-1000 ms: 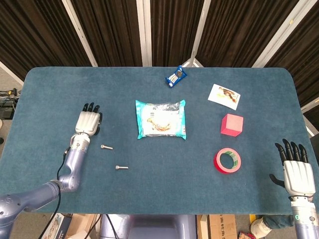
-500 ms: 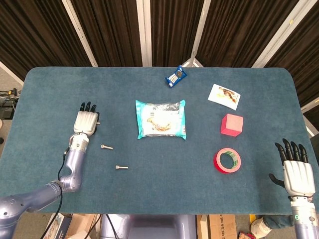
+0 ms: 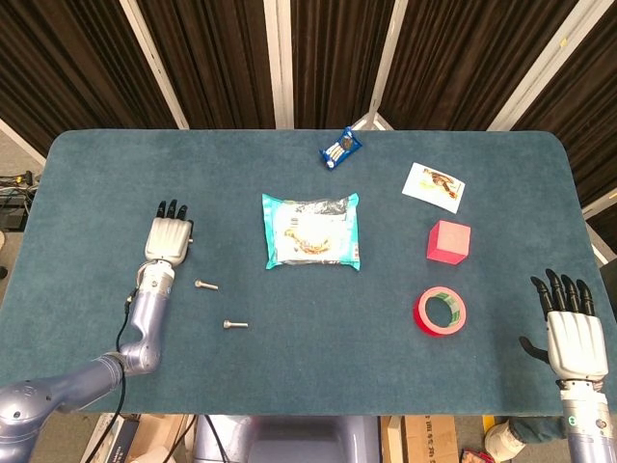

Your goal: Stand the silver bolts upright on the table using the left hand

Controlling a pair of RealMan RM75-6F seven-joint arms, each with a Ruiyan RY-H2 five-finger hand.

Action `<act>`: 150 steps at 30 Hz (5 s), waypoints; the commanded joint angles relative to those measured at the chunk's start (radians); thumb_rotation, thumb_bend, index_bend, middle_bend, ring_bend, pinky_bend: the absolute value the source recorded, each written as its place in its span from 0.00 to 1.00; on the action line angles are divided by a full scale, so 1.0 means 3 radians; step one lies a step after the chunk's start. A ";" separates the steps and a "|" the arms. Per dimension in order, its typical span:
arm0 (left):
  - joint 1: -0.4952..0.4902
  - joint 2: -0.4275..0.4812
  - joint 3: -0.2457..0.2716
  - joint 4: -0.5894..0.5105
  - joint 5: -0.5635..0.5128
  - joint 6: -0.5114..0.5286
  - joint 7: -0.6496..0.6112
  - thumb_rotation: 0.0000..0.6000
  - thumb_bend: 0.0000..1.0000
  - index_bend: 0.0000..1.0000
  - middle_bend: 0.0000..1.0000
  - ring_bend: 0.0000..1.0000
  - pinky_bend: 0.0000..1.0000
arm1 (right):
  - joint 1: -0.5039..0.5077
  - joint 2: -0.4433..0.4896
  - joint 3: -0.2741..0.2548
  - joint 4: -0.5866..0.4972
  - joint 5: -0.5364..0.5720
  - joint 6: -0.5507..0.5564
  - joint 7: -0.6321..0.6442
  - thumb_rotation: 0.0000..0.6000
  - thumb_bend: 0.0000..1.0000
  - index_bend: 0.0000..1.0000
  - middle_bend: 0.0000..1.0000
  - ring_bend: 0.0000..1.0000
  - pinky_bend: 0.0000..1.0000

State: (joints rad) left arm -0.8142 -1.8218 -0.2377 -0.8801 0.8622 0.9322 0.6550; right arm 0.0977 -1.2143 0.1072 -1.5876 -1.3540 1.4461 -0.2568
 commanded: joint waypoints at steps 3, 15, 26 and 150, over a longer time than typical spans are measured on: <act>0.0014 0.0020 -0.0010 -0.0030 -0.0004 -0.0003 0.0007 1.00 0.49 0.50 0.13 0.00 0.03 | -0.0003 -0.0005 0.0002 -0.0003 0.0003 0.0006 -0.0001 1.00 0.15 0.15 0.06 0.02 0.00; 0.0018 -0.0013 -0.0024 -0.0005 0.0004 -0.0019 0.0006 1.00 0.49 0.51 0.13 0.00 0.03 | 0.0003 -0.0025 0.0009 0.0006 0.0041 -0.0016 -0.0018 1.00 0.15 0.15 0.06 0.02 0.00; 0.0013 -0.0040 -0.0041 0.0022 0.0050 -0.0011 -0.0044 1.00 0.49 0.51 0.13 0.00 0.03 | 0.0002 -0.0034 0.0014 0.0005 0.0053 -0.0011 -0.0028 1.00 0.15 0.15 0.06 0.02 0.00; 0.0259 0.0498 -0.0329 -0.0443 0.0503 -0.0453 -0.2454 1.00 0.49 0.46 0.09 0.00 0.01 | 0.0005 -0.0197 0.0033 0.0074 0.0093 0.0029 -0.0154 1.00 0.15 0.16 0.06 0.02 0.00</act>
State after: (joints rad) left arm -0.7363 -1.6798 -0.3372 -1.0008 1.0046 0.7936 -0.0766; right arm 0.0993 -1.2733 0.1170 -1.5654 -1.3260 1.4549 -0.3029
